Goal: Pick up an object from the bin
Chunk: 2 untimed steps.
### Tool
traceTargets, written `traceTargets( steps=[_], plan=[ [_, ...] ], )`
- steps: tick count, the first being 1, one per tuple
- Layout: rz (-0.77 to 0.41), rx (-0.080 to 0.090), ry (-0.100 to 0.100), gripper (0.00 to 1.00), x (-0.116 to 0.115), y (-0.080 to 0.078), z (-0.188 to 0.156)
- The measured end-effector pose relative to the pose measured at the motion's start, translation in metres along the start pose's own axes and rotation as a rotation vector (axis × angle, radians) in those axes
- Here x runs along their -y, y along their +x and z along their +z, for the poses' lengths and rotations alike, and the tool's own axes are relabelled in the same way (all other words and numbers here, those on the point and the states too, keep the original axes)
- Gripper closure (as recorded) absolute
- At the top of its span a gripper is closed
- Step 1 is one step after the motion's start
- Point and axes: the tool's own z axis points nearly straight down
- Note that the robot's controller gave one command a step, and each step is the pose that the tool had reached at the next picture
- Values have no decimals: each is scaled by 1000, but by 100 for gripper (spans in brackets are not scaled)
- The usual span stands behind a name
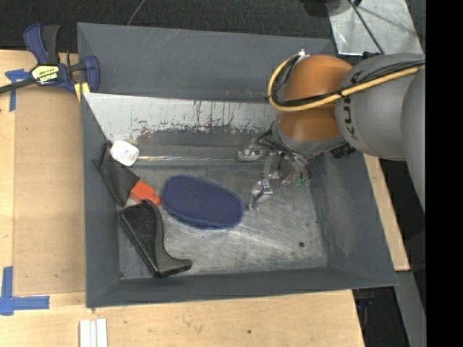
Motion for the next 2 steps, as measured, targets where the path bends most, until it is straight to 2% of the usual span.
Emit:
traceTargets(
  steps=[1, 2],
  plan=[
    [-300, -1, 4, 0, 43, 72, -19],
    [-478, 6, 1, 0, -97, 31, -15]
  ],
)
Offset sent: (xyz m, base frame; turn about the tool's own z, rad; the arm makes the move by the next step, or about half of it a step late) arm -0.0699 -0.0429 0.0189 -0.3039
